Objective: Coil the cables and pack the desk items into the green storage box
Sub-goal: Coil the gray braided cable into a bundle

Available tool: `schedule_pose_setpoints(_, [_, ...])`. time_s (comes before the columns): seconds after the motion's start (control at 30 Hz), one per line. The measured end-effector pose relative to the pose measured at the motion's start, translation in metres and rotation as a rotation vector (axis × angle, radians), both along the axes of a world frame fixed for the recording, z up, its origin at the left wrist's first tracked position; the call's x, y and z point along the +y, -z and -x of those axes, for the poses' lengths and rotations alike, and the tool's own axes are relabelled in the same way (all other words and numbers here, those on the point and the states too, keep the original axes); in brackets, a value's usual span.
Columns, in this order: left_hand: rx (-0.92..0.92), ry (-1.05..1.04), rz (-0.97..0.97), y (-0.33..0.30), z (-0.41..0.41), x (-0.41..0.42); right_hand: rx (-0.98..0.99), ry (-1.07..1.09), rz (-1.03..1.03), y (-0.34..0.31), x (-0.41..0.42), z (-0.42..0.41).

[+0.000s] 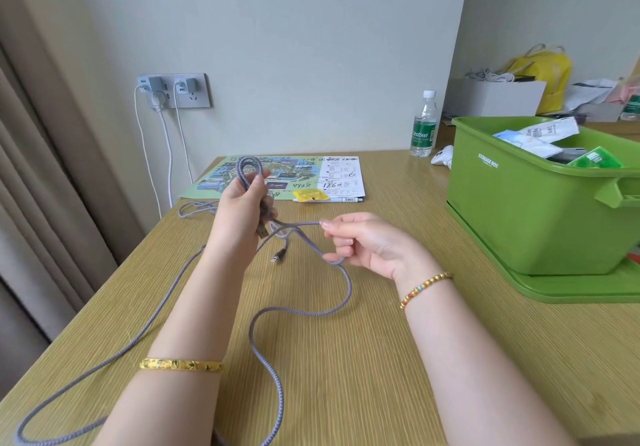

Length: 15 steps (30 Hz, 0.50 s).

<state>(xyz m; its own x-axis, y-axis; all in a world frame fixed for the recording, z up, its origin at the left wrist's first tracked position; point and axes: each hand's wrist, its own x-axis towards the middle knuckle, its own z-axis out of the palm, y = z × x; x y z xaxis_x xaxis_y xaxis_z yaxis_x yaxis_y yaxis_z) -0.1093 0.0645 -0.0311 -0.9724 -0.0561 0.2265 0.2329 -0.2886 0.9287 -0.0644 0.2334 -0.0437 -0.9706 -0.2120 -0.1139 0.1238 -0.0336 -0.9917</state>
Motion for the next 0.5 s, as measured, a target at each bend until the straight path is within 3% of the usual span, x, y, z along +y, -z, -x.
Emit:
schedule_pose_setpoints(0.2, [-0.095,-0.123,0.098,0.002,0.003,-0.003,0.166,0.042,0.113,-0.005,0.006,-0.001])
schedule_pose_setpoints(0.4, [-0.135,-0.129,0.173,0.004,0.004,-0.003,0.188,0.2,0.151,-0.01,0.007,-0.002])
schedule_pose_setpoints(0.5, [-0.126,-0.142,0.353,0.005,0.005,-0.002,0.212,0.195,0.284,-0.013,0.01,-0.003])
